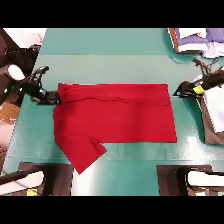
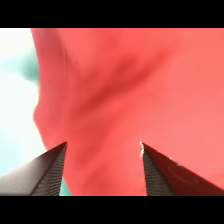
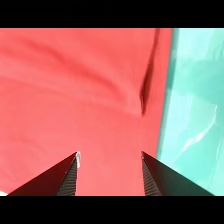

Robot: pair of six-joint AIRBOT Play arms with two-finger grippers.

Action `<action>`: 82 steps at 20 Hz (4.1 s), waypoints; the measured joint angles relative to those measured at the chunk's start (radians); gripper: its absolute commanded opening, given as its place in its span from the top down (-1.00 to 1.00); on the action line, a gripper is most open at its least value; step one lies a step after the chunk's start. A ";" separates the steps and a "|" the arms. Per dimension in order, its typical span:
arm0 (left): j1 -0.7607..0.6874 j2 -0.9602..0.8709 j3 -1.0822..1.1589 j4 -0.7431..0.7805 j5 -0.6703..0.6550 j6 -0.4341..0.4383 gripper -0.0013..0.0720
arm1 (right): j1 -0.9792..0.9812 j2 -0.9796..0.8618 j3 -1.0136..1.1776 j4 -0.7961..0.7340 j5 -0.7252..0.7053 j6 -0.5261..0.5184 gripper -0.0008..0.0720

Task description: Fold the shirts.

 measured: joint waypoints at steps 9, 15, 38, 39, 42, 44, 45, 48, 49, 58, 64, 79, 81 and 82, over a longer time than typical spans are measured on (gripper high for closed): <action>0.000 0.404 -0.501 -0.016 -0.115 -0.159 -0.51 | -0.043 0.219 -0.212 0.000 -0.080 -0.016 -0.26; 0.000 0.447 -0.620 -0.085 -0.053 -0.193 -0.51 | -0.001 0.239 -0.233 0.001 -0.094 -0.027 -0.26; 0.000 0.454 -0.637 -0.285 0.072 -0.156 0.90 | -0.166 0.262 -0.330 -0.007 0.021 -0.057 -0.39; 0.000 0.455 -0.613 -0.293 0.063 -0.140 0.90 | -0.201 0.269 -0.376 -0.008 0.023 -0.062 -0.57; 0.000 0.455 -0.557 -0.319 0.053 -0.107 0.90 | -0.292 0.267 -0.510 -0.008 0.023 -0.076 -0.54; 0.000 0.455 -0.536 -0.335 0.055 -0.088 0.90 | -0.329 0.251 -0.581 -0.002 0.009 -0.086 -0.53; 0.000 0.455 -0.530 -0.340 0.058 -0.081 0.90 | -0.339 0.240 -0.610 0.005 0.002 -0.092 -0.46; 0.000 0.455 -0.520 -0.349 0.064 -0.069 0.90 | -0.341 0.216 -0.658 0.022 -0.004 -0.103 -0.26; 0.000 0.455 -0.518 -0.351 0.066 -0.064 0.90 | -0.330 0.211 -0.668 0.029 -0.001 -0.106 -0.26; 0.000 0.454 -0.515 -0.357 0.058 -0.041 0.90 | -0.173 0.196 -0.692 -0.025 -0.001 -0.086 0.87; 0.000 0.458 -0.515 -0.356 -0.032 -0.026 0.90 | -0.136 0.253 -0.692 -0.050 0.047 -0.079 0.94; -0.001 0.688 -0.452 -0.381 -0.110 -0.135 0.90 | -0.109 0.578 -0.437 -0.206 0.177 0.001 0.94; -0.001 0.605 -0.414 -0.384 -0.033 -0.104 0.90 | -0.077 0.489 -0.372 -0.207 0.145 0.004 0.94; -0.001 0.550 -0.392 -0.384 0.008 -0.089 0.90 | -0.058 0.436 -0.336 -0.207 0.126 0.005 0.94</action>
